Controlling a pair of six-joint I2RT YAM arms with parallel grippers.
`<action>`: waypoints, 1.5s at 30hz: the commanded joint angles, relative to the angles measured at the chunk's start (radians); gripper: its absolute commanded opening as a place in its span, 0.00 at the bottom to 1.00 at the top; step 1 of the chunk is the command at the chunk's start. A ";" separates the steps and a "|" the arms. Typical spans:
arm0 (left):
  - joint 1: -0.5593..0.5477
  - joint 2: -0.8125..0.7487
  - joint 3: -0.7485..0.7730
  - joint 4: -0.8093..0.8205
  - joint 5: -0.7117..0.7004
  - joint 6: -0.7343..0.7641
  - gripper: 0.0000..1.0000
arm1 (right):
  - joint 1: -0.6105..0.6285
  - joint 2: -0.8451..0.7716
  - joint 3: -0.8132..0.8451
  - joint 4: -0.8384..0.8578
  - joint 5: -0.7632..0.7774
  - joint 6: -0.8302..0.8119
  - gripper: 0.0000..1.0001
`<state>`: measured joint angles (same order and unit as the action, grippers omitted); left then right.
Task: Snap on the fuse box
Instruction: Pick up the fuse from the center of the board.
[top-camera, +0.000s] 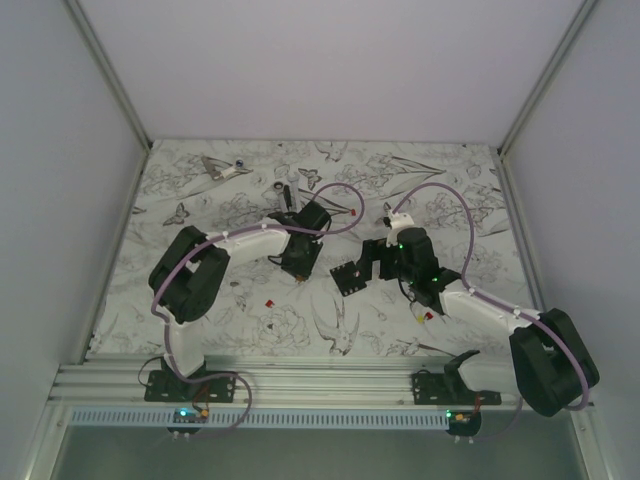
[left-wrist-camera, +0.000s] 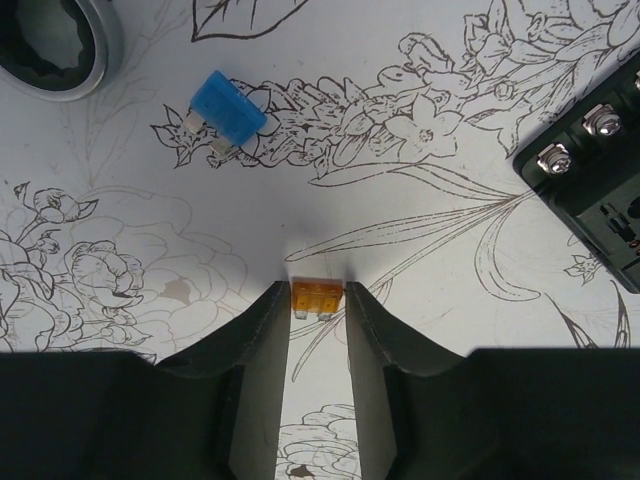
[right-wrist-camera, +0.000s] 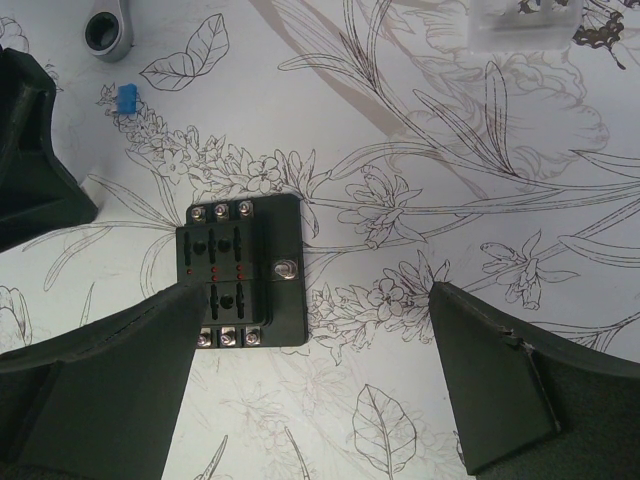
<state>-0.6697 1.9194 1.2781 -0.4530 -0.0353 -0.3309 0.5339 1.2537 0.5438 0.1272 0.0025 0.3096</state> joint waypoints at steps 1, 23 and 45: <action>-0.001 0.054 -0.022 -0.072 0.011 0.020 0.30 | -0.007 -0.021 0.004 0.029 0.014 0.000 1.00; 0.012 -0.150 0.042 0.003 -0.021 -0.294 0.18 | 0.017 -0.080 -0.092 0.308 -0.199 0.092 0.96; -0.031 -0.467 -0.108 0.299 0.022 -0.545 0.16 | 0.174 0.004 -0.106 0.721 -0.209 0.132 0.57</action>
<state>-0.6857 1.4967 1.1900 -0.2161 -0.0231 -0.8280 0.6842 1.2343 0.4236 0.7250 -0.2405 0.4347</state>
